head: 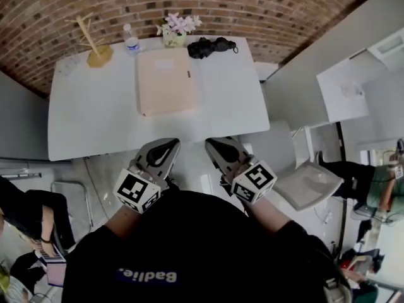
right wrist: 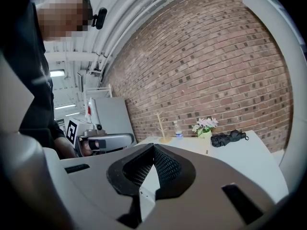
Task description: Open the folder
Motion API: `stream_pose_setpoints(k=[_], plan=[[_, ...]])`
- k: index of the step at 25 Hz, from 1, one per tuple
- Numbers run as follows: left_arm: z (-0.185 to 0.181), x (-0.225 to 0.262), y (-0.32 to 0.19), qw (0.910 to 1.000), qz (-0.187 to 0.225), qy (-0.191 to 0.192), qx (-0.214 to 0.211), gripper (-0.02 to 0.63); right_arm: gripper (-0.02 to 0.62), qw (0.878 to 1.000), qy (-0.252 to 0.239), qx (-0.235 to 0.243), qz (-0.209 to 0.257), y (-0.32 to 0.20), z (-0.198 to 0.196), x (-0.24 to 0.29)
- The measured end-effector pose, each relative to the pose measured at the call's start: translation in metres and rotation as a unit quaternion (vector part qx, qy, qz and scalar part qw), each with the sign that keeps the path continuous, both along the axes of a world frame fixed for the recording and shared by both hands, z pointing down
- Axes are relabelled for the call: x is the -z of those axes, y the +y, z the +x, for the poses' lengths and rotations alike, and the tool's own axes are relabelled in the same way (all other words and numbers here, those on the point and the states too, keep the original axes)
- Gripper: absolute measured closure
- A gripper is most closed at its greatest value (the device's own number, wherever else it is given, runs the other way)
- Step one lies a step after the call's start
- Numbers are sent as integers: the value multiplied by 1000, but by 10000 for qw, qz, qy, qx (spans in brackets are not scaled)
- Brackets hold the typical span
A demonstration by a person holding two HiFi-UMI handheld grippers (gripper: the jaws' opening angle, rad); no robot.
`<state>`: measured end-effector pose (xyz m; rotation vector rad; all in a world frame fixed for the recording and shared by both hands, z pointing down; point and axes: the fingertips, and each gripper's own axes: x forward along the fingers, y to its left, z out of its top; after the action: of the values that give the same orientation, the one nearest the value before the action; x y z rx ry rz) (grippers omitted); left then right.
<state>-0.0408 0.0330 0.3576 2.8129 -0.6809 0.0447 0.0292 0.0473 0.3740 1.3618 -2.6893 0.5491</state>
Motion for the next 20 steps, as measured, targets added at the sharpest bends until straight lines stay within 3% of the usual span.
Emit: stream_pose_setpoints(k=[5, 20], plan=[[-14, -19, -39, 9994, 205, -243, -118, 603, 568, 9996, 132, -235, -81, -29, -7, -9], [1, -90, -102, 9901, 172, -1290, 527, 601, 568, 9982, 273, -211, -487, -97, 39, -72]])
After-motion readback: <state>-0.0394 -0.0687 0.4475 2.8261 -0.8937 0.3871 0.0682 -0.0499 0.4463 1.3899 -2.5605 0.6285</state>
